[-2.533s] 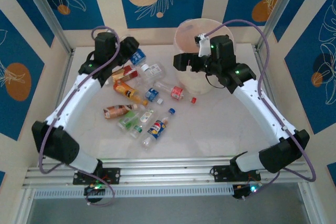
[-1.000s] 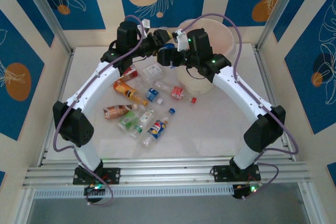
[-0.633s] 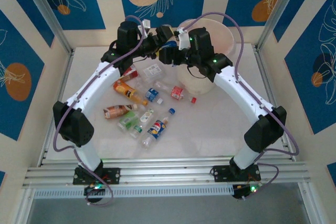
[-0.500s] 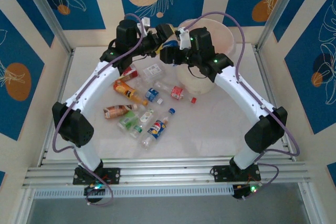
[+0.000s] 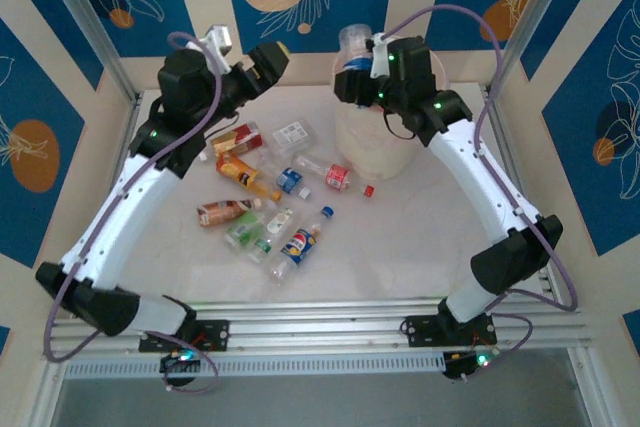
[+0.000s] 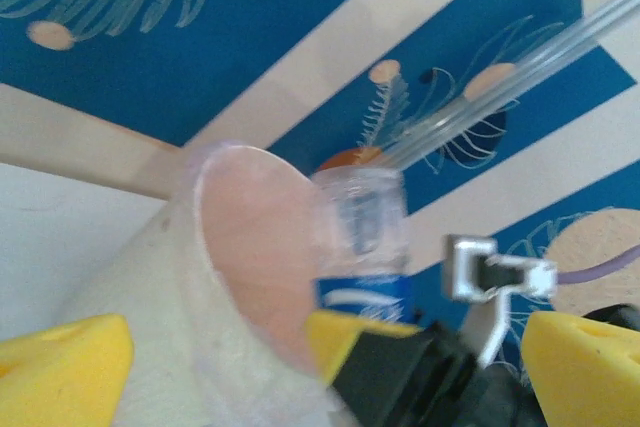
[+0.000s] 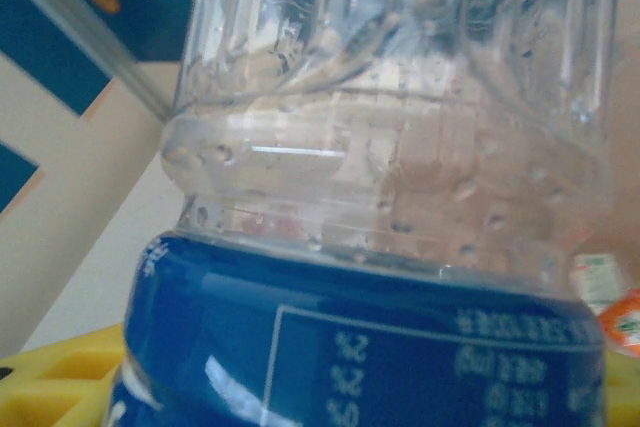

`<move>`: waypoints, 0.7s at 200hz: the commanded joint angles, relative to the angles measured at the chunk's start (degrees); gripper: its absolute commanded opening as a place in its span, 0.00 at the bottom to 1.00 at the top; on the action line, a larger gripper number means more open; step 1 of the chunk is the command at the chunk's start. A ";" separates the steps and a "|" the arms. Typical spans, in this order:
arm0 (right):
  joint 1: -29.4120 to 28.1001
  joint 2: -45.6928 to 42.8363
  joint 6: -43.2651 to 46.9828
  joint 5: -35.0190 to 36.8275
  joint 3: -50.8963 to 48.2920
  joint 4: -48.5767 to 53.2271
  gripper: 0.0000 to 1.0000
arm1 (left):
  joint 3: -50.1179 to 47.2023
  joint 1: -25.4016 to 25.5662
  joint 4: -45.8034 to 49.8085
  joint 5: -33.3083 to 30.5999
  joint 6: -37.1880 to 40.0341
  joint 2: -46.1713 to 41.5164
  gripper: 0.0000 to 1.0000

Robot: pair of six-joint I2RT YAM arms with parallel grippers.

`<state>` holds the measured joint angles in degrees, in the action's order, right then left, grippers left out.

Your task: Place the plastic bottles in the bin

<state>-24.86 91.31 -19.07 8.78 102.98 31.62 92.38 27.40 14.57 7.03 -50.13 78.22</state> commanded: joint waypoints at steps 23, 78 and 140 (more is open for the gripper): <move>3.45 3.21 4.57 8.50 6.98 4.85 0.47 | -13.26 -0.39 2.37 -11.29 2.60 -6.36 0.99; 5.95 13.03 7.63 11.89 17.07 11.68 0.47 | -18.92 -0.59 5.63 -16.60 4.31 -10.93 1.00; 7.09 23.66 8.39 13.31 27.57 22.31 0.47 | -20.91 -0.74 7.58 -21.28 5.39 -12.47 0.99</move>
<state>-18.39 112.77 -11.90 20.62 125.69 47.90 72.60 27.11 20.71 -10.92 -46.28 66.39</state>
